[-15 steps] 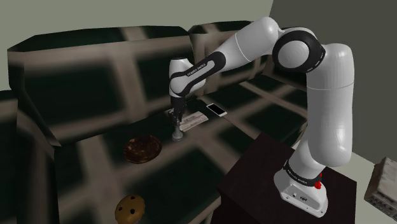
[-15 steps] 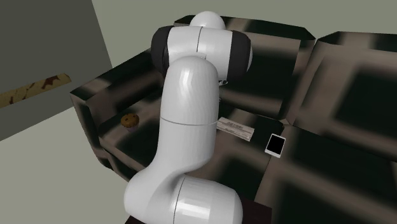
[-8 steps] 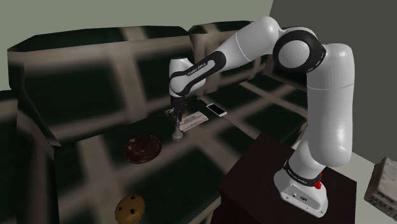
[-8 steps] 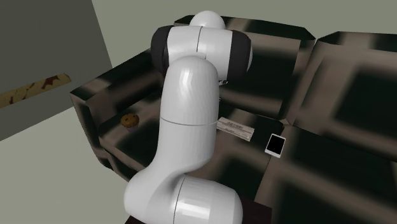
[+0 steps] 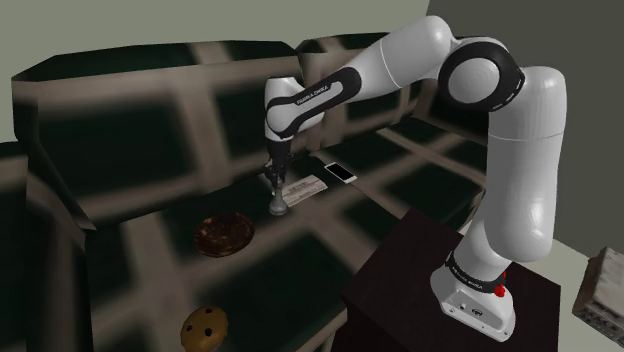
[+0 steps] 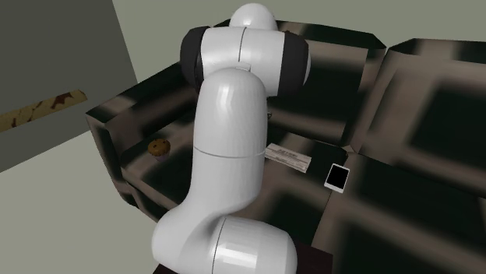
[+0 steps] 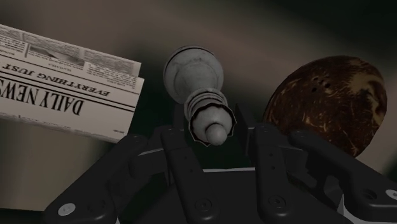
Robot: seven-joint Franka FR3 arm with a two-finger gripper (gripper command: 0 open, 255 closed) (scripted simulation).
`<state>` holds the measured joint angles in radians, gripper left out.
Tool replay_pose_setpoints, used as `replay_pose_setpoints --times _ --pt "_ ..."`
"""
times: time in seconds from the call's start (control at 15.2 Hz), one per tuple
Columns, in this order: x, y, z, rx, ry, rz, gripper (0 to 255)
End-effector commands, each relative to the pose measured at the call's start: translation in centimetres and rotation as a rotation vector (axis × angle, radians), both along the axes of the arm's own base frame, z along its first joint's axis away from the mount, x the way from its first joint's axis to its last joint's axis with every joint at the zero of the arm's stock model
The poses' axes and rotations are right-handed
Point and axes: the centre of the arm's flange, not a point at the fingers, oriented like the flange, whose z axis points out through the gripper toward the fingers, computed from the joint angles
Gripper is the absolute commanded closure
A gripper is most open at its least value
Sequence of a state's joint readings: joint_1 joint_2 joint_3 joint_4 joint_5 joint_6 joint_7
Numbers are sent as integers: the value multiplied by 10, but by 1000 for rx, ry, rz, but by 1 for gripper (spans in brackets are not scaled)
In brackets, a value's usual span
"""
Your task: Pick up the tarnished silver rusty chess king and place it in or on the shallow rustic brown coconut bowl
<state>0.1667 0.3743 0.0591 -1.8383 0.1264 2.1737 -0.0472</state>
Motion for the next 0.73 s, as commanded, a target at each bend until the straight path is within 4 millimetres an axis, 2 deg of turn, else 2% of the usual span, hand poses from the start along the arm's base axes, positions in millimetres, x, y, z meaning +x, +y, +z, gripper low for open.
replay_pose_setpoints --times 0.0,0.66 --pt "-2 0 11 0 0 0 255" --pt "-2 0 64 0 0 0 255"
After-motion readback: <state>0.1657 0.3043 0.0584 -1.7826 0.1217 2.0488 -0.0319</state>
